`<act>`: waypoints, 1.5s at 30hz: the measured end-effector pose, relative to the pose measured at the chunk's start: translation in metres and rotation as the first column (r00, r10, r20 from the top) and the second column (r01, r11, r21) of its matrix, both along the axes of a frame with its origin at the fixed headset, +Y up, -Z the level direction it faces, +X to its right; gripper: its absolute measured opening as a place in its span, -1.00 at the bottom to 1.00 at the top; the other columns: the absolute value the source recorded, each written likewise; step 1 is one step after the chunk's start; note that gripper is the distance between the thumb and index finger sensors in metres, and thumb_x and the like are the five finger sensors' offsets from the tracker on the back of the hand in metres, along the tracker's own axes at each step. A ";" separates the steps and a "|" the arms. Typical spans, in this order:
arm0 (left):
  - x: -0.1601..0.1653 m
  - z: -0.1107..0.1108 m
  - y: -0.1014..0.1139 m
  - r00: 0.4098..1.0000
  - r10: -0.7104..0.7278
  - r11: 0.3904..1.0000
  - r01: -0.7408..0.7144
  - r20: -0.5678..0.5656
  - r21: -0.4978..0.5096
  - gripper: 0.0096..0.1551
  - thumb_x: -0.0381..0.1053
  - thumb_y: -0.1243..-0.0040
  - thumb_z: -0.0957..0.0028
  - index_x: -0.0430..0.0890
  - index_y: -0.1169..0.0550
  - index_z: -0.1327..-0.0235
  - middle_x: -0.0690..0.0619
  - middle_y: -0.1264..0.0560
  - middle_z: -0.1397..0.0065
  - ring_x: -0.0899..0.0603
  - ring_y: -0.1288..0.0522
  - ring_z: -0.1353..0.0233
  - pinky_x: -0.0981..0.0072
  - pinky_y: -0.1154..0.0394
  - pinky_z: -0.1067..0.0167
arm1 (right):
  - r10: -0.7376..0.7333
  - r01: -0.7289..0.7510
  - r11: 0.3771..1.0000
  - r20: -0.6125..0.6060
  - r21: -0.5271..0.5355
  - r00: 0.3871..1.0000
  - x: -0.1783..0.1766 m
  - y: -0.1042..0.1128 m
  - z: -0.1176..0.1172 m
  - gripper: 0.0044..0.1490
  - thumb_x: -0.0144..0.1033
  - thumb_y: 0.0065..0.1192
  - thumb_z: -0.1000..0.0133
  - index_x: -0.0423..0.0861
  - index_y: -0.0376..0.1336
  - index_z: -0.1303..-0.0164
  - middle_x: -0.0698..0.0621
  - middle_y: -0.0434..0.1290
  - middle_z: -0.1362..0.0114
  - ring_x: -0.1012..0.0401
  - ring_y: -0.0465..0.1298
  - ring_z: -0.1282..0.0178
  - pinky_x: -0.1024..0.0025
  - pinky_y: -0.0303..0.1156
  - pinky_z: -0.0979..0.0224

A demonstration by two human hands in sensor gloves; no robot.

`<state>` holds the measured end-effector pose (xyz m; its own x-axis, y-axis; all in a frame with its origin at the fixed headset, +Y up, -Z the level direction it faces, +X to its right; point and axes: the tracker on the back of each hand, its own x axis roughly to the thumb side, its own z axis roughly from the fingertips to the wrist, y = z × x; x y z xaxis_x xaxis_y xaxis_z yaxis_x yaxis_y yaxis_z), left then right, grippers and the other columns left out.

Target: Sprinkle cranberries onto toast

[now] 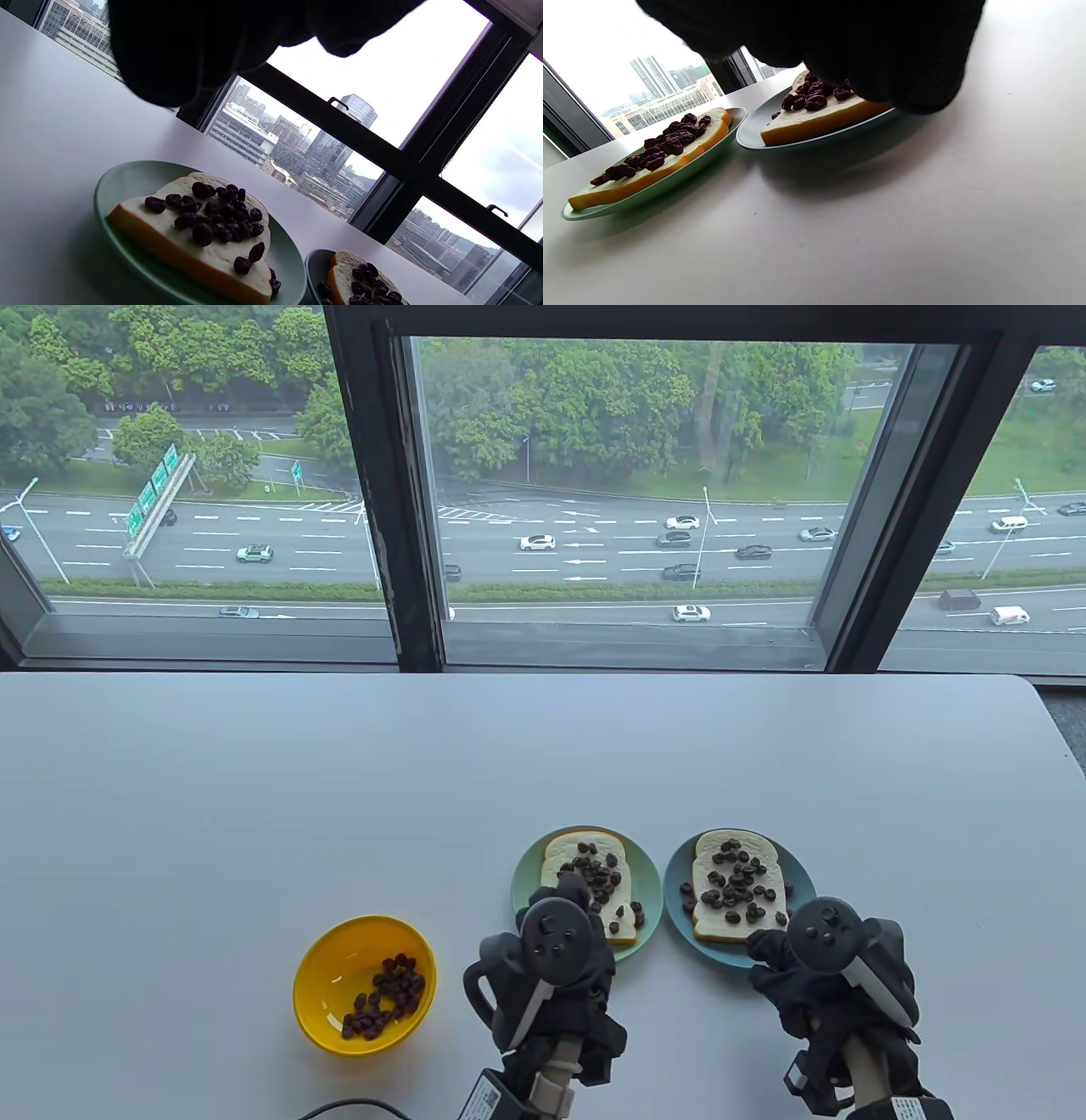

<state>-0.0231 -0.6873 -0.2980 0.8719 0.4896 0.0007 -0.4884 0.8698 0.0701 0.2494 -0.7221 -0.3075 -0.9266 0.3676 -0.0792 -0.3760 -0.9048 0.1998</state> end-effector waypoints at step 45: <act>-0.010 -0.002 -0.042 0.960 -0.252 0.956 0.267 0.124 -0.124 0.07 0.64 0.29 0.08 0.33 0.36 -0.52 -0.22 0.58 -0.59 -0.41 0.64 -0.49 -0.56 0.45 -0.30 | 0.544 -0.532 0.814 0.013 0.236 0.839 -0.013 -0.006 0.005 0.12 0.49 -0.61 0.16 0.12 -0.70 -0.38 -0.32 -0.59 -0.48 -0.34 -0.38 -0.54 -0.42 -0.13 -0.47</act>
<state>-0.0333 -0.7293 -0.3001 0.9674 0.2487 0.0480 -0.2431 0.9649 -0.0994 0.2363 -0.7279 -0.3027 -0.9820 -0.1891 -0.0022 0.1891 -0.9817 -0.0239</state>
